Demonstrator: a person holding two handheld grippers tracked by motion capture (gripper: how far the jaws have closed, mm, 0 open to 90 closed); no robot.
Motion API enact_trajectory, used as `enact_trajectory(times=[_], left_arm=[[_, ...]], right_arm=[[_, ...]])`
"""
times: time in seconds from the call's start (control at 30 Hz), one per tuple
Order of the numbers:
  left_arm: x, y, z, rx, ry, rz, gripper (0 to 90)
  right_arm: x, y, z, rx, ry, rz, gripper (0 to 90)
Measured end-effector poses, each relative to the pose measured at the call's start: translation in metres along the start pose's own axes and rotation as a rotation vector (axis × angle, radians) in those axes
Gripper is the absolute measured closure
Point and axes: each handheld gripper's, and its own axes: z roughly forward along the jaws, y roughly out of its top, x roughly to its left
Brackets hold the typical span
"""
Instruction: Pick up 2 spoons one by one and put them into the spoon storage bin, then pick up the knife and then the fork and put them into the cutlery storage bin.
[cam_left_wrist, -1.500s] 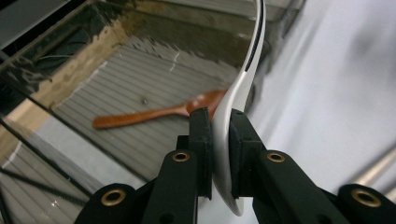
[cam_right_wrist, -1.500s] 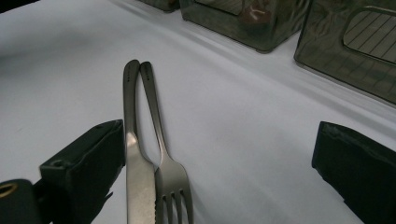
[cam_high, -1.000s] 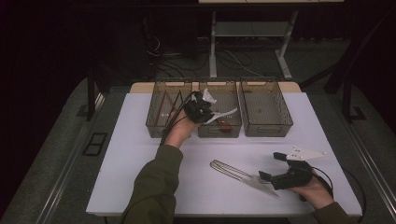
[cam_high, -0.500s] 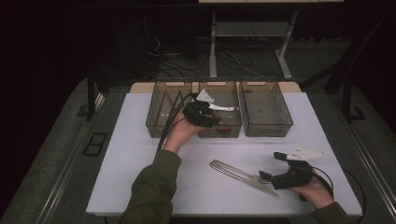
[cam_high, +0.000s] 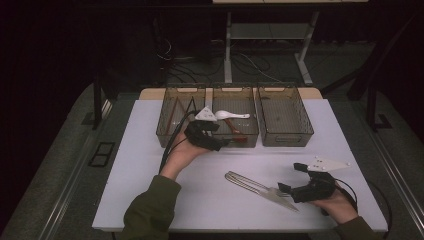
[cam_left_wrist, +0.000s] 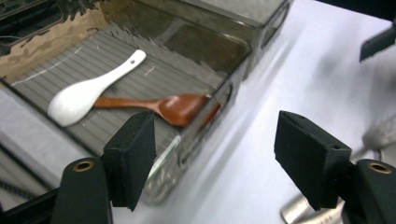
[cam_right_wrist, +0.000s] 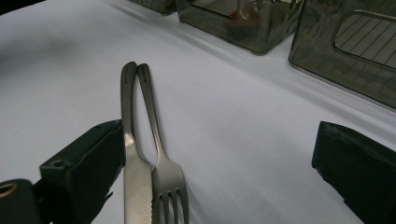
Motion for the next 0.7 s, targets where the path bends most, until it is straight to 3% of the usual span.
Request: enact_trajectory(times=[0.37, 0.53, 0.7], left_arm=[[-0.015, -0.048, -0.03, -0.04, 0.012, -0.047, 16.1], [-0.024, -0.072, -0.039, -0.032, 0.02, -0.025, 12.7], [-0.032, -0.09, -0.047, -0.037, 0.018, -0.039, 8.7]], right_arm=[[0.0, 0.0, -0.001, -0.002, -0.002, 0.001, 3.2], [0.0, 0.0, 0.0, 0.007, -0.008, -0.007, 3.2], [0.0, 0.0, -0.001, 0.001, -0.007, 0.001, 3.2]])
